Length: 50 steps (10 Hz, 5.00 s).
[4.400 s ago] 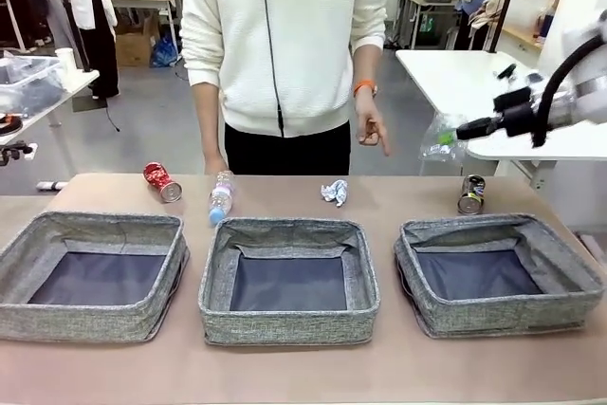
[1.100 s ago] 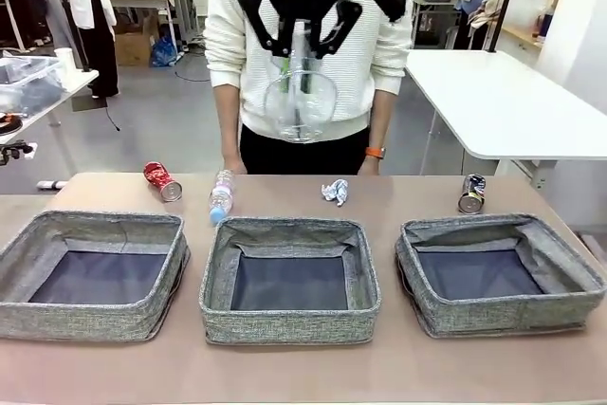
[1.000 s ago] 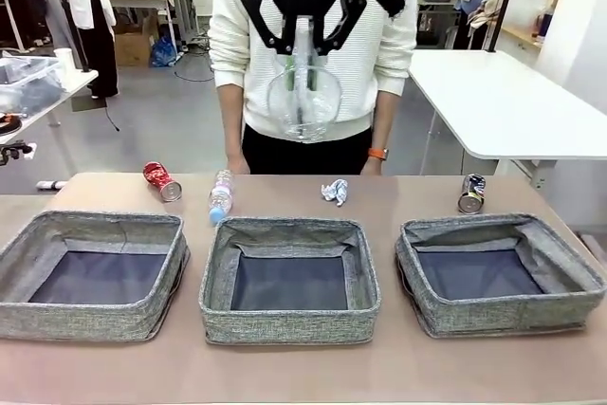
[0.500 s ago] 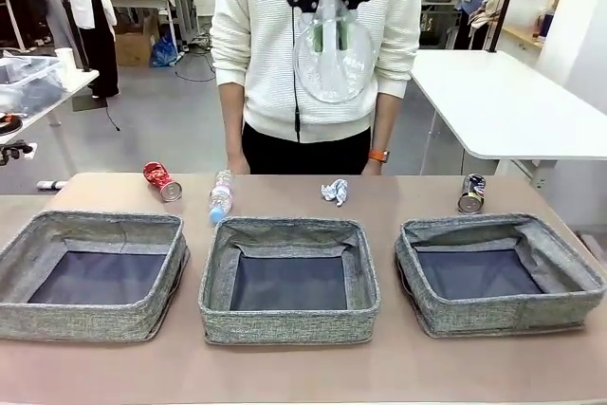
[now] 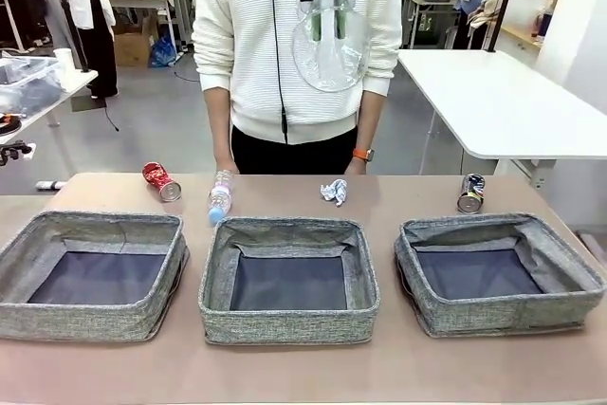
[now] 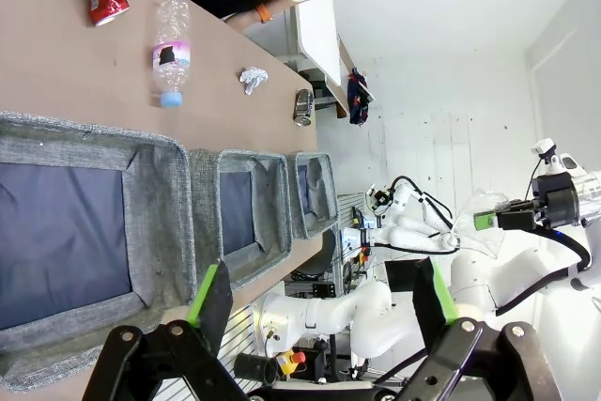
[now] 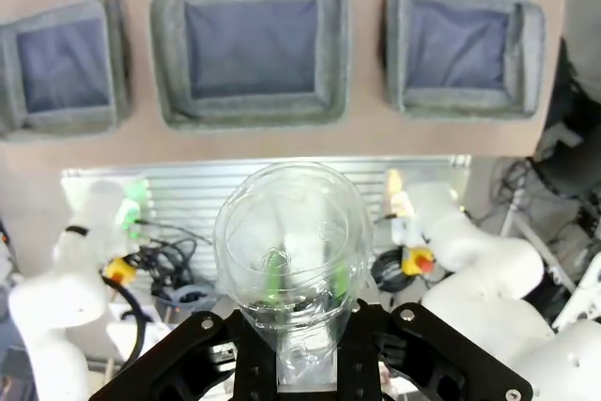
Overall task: Sort the waste into the appropriate baskets.
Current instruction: Pick up the waste item pointed out by the person, then place the picked waste into the Fabric basket indicated by the person.
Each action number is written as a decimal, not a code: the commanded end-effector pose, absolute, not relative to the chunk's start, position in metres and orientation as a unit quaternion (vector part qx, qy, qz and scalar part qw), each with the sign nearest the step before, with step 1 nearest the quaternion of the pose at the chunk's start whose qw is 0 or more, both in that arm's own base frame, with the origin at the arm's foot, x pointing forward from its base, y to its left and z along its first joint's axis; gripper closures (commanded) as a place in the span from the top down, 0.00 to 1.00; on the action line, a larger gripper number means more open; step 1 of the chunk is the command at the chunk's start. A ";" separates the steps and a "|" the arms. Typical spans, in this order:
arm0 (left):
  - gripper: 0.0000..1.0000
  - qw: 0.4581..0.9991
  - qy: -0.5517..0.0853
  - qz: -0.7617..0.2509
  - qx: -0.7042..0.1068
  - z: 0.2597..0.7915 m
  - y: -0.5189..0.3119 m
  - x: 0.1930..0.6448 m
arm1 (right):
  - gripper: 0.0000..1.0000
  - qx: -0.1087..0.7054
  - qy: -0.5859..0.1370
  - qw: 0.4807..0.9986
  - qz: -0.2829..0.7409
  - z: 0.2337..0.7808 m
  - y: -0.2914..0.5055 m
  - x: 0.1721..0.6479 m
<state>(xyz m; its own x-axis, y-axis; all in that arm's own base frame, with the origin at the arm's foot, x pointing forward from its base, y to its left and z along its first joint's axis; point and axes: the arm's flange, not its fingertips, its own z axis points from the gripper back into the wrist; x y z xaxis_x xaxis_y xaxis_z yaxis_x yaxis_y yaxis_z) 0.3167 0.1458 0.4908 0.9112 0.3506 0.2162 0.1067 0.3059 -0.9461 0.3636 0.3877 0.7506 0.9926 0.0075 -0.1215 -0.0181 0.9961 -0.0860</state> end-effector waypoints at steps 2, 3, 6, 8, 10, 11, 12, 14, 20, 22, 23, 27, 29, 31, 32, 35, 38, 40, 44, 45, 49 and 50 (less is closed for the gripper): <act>1.00 0.778 -0.203 0.072 -0.590 0.492 0.145 0.317 | 0.21 -0.013 0.083 0.996 0.000 0.773 0.414 0.375; 1.00 0.778 -0.203 0.072 -0.590 0.492 0.145 0.317 | 0.21 0.012 0.091 0.996 -0.016 0.773 0.416 0.376; 1.00 0.778 -0.203 0.072 -0.590 0.492 0.145 0.317 | 0.21 0.035 0.107 0.992 -0.064 0.773 0.415 0.382; 1.00 0.778 -0.203 0.072 -0.590 0.492 0.145 0.317 | 0.21 0.018 0.085 0.996 -0.017 0.757 0.405 0.372; 1.00 0.778 -0.203 0.072 -0.590 0.492 0.145 0.317 | 0.21 0.018 0.085 0.996 -0.017 0.757 0.405 0.372; 1.00 0.778 -0.203 0.072 -0.590 0.492 0.145 0.317 | 0.21 0.018 0.085 0.996 -0.017 0.757 0.405 0.372; 1.00 0.778 -0.203 0.072 -0.590 0.492 0.145 0.317 | 0.21 0.018 0.085 0.996 -0.017 0.757 0.405 0.372; 1.00 0.778 -0.203 0.072 -0.590 0.492 0.145 0.317 | 0.21 0.018 0.085 0.996 -0.017 0.757 0.405 0.372; 1.00 0.778 -0.203 0.072 -0.590 0.492 0.145 0.317 | 0.21 0.018 0.085 0.996 -0.017 0.757 0.405 0.372; 1.00 0.778 -0.203 0.072 -0.590 0.492 0.145 0.317 | 0.21 0.018 0.085 0.996 -0.017 0.757 0.405 0.372; 1.00 0.778 -0.203 0.072 -0.590 0.492 0.145 0.317 | 0.21 0.018 0.085 0.996 -0.017 0.757 0.405 0.372; 1.00 0.778 -0.203 0.072 -0.590 0.492 0.145 0.317 | 0.21 0.018 0.085 0.996 -0.017 0.757 0.405 0.372; 1.00 0.778 -0.203 0.072 -0.590 0.492 0.145 0.317 | 0.21 0.018 0.085 0.996 -0.017 0.757 0.405 0.372; 1.00 0.778 -0.203 0.072 -0.590 0.492 0.145 0.317 | 0.21 0.018 0.085 0.996 -0.017 0.757 0.405 0.372; 1.00 0.778 -0.203 0.072 -0.590 0.492 0.145 0.317 | 0.21 0.018 0.085 0.996 -0.017 0.757 0.405 0.372; 1.00 0.778 -0.203 0.072 -0.590 0.492 0.145 0.317 | 0.21 0.018 0.085 0.996 -0.017 0.757 0.405 0.372; 1.00 0.778 -0.203 0.072 -0.590 0.492 0.145 0.317 | 0.21 0.022 0.092 0.995 -0.027 0.757 0.406 0.372; 1.00 0.814 -0.197 0.071 -0.541 0.487 0.161 0.312 | 0.21 0.023 0.063 0.997 0.046 0.729 0.419 0.370; 1.00 0.888 -0.152 0.114 -0.420 0.466 0.260 0.271 | 0.21 0.160 -0.007 0.903 0.399 0.620 0.552 0.358; 1.00 0.874 -0.169 0.124 -0.439 0.469 0.274 0.261 | 0.21 0.211 -0.017 0.870 0.445 0.596 0.587 0.352; 1.00 0.877 -0.165 0.142 -0.429 0.463 0.280 0.252 | 0.21 0.167 -0.043 0.903 0.394 0.597 0.627 0.352; 1.00 0.877 -0.165 0.142 -0.429 0.463 0.280 0.252 | 0.21 0.192 -0.042 0.885 0.422 0.570 0.647 0.349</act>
